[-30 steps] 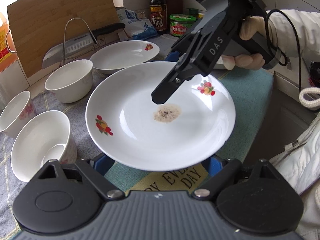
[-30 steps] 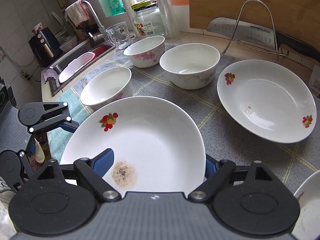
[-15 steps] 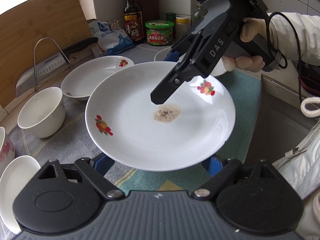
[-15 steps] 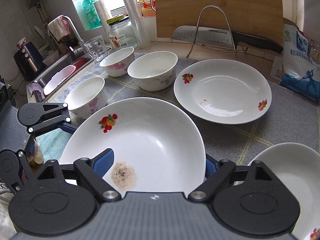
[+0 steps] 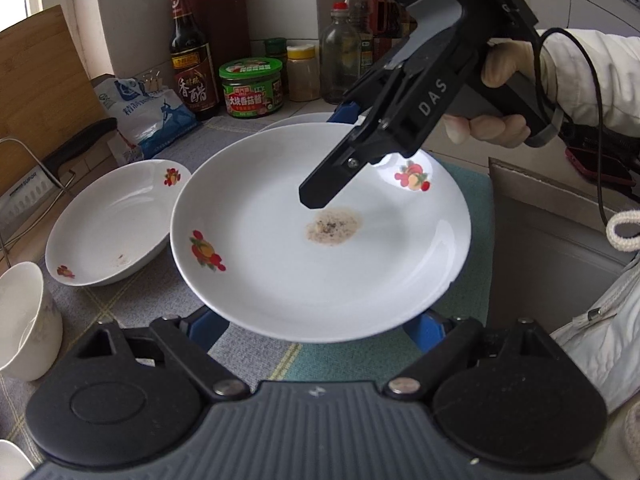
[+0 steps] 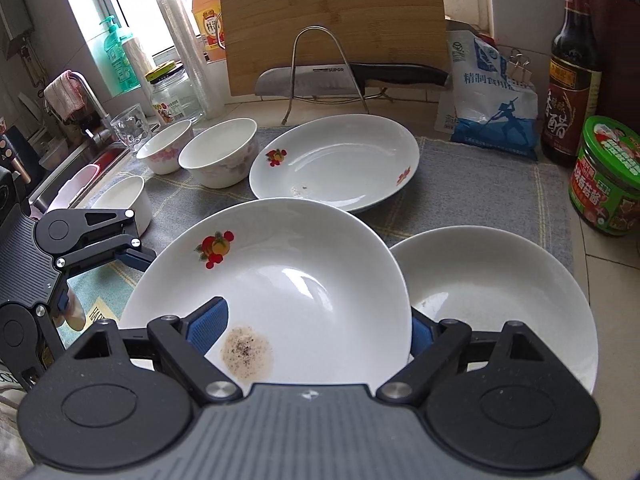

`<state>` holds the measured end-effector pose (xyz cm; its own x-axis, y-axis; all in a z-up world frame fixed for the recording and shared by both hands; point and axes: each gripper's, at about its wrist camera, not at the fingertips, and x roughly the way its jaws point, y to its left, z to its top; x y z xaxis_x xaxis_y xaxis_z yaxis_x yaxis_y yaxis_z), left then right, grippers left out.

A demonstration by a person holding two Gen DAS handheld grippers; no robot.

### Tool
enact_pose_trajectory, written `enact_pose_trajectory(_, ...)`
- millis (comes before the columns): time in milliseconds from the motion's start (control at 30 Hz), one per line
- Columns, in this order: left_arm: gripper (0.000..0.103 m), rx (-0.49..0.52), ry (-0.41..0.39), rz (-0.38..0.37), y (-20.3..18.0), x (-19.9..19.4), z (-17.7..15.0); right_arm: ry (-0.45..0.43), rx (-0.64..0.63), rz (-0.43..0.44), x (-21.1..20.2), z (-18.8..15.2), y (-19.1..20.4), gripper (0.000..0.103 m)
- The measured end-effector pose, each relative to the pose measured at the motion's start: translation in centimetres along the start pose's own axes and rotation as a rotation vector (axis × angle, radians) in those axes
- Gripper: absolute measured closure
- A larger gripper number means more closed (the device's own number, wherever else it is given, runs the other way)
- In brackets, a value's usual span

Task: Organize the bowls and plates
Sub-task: 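Carry the stained plate with the right tool over the other fruit-print plate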

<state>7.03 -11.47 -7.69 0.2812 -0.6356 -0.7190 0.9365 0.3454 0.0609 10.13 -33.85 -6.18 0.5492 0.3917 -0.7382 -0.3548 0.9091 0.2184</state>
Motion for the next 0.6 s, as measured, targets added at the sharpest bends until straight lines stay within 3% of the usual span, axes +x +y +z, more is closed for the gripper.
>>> enact_pose_trajectory(600,0.011,0.089,-0.004,-0.101,-0.8,5.5,5.0,-0.039,0.128,-0.107,-3.2,-2.0,-6.1,0.010)
